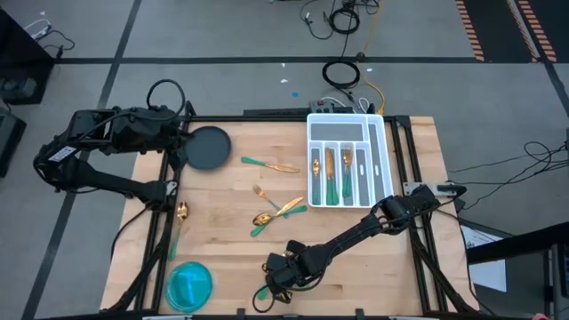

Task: Sort silverware
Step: Put the green spoon on the silverware organizer

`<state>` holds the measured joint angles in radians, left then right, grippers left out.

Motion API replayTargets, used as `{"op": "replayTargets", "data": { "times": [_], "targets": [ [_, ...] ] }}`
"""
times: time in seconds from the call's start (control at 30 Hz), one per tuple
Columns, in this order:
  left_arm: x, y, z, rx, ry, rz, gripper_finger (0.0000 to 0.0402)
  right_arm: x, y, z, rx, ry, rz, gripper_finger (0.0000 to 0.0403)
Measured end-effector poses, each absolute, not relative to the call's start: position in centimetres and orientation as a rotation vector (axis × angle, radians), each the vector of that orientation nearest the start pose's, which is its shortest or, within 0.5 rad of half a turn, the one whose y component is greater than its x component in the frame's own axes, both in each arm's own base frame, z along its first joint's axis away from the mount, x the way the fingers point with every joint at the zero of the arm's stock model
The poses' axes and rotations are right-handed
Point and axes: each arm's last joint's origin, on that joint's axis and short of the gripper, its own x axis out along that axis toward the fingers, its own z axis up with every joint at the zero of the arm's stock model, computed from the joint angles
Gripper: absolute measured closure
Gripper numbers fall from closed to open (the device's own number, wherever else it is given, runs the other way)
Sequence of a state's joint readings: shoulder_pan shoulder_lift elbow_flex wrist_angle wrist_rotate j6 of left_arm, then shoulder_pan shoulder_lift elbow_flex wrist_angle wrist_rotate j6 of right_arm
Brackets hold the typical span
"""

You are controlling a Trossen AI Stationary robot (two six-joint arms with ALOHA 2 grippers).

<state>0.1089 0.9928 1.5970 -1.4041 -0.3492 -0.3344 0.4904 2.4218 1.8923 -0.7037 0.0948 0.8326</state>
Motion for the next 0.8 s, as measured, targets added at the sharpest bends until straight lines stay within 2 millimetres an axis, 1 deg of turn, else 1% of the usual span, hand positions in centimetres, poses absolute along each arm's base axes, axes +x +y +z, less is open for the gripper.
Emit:
{"op": "replayTargets", "data": {
  "times": [0.03,0.07,0.33,0.4,0.6,0.8],
  "targets": [
    [10.8,2.2,44.5,-0.214,0.719,0.562,0.0373,43.5,22.9,11.4,0.369,1.231,-0.168,0.0381],
    [10.8,2.2,44.5,-0.214,0.719,0.562,0.0373,43.5,22.9,11.4,0.375,1.233,-0.168,0.0391],
    [10.8,2.2,44.5,-0.215,0.719,0.562,0.0373,43.5,23.0,11.8,0.449,1.225,-0.202,0.04],
    [10.8,2.2,44.5,-0.215,0.718,0.562,0.0373,43.5,23.0,12.8,0.462,1.206,-0.196,0.0401],
    [10.8,2.2,44.5,-0.216,0.718,0.562,0.0373,43.2,22.9,14.5,0.479,1.194,-0.165,0.0402],
    [10.8,2.2,44.5,-0.215,0.719,0.562,0.0373,42.9,22.8,17.6,0.495,1.135,-0.128,0.0403]
  ]
}}
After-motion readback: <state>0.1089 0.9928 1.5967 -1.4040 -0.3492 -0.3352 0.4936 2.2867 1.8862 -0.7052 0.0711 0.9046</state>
